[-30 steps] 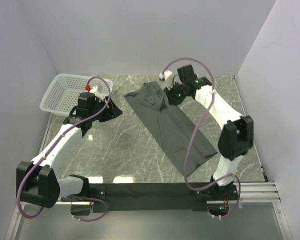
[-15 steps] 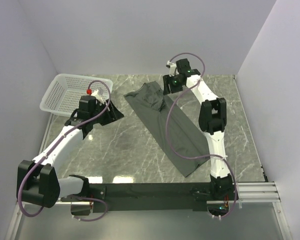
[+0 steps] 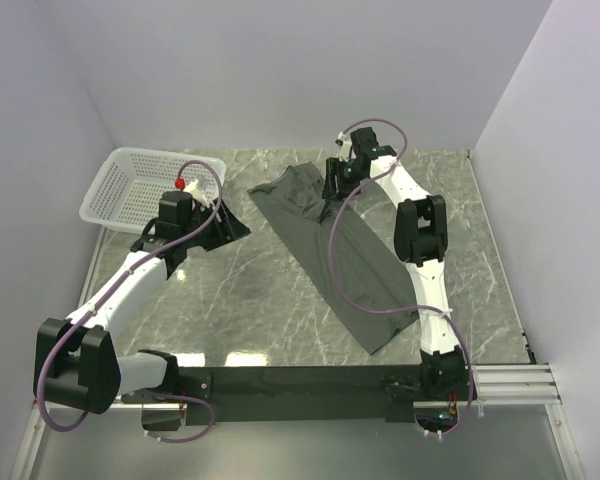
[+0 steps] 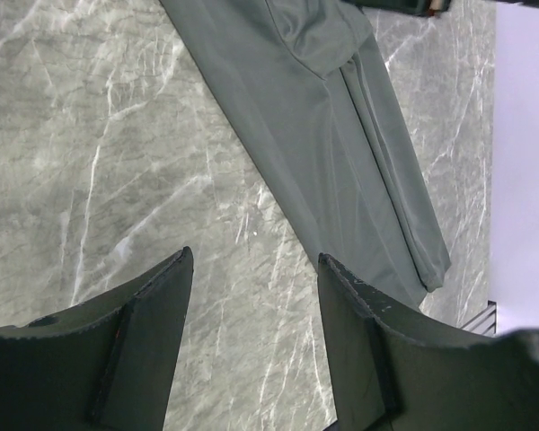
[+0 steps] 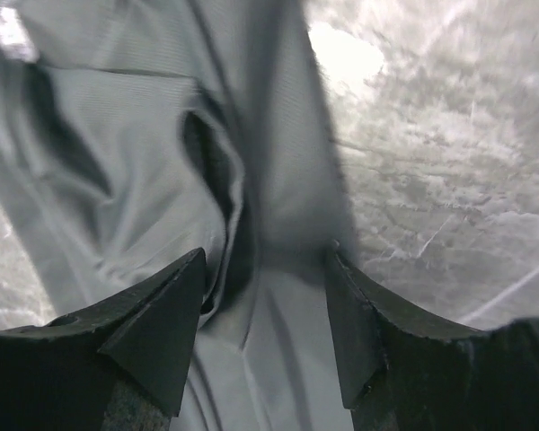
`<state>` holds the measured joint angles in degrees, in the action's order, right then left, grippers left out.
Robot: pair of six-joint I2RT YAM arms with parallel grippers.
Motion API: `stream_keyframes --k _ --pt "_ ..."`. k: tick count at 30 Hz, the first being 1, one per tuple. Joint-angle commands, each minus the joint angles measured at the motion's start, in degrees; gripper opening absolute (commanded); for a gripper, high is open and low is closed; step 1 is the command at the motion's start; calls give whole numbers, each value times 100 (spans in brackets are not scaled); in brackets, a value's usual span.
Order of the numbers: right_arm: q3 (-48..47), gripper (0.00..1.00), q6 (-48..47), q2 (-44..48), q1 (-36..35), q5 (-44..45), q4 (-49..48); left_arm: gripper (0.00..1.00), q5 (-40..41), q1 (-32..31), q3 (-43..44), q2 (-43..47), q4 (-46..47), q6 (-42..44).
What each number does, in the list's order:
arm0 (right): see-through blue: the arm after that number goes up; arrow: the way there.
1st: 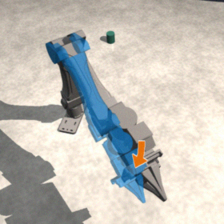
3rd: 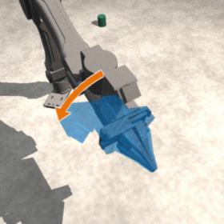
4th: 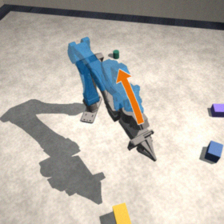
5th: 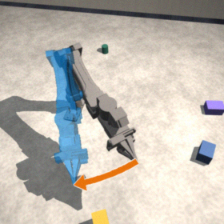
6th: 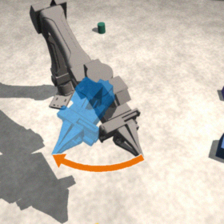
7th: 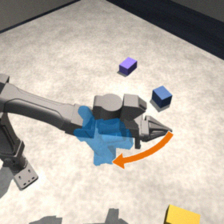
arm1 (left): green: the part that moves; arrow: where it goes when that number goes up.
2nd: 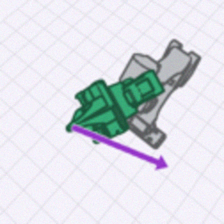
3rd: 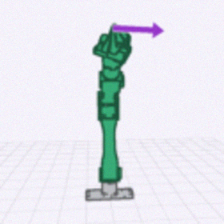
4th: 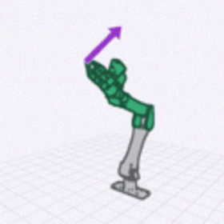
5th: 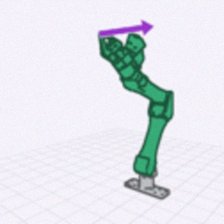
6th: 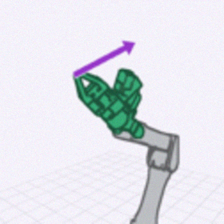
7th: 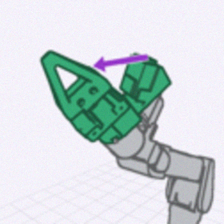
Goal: Fold and stack the t-shirts
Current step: Fold the tshirt
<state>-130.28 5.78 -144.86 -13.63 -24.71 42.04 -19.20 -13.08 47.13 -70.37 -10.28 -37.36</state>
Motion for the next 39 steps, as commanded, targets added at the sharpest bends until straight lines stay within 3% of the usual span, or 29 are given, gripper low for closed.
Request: stream_keyframes --k 1,10,14,23,26,30,39 --pt "-208 62 353 -122 71 27 -47 63 -163 16 -38 -12 272 -95" --pt "-208 55 503 -271 106 669 32 62 -172 16 -38 -30 273 -139" --pt "-200 49 573 -262 124 731 93 62 -189 16 -29 -47 281 -148" --pt "-112 47 415 9 203 408 112 62 -303 7 -29 -65 334 -219" --pt "274 41 363 378 229 -24 -273 62 -321 7 -38 -74 343 -227" --pt "214 16 371 450 220 -446 -302 62 -339 7 -38 -91 352 -236" --pt "301 11 424 388 211 -395 -381 62 -374 7 15 -109 299 -210"
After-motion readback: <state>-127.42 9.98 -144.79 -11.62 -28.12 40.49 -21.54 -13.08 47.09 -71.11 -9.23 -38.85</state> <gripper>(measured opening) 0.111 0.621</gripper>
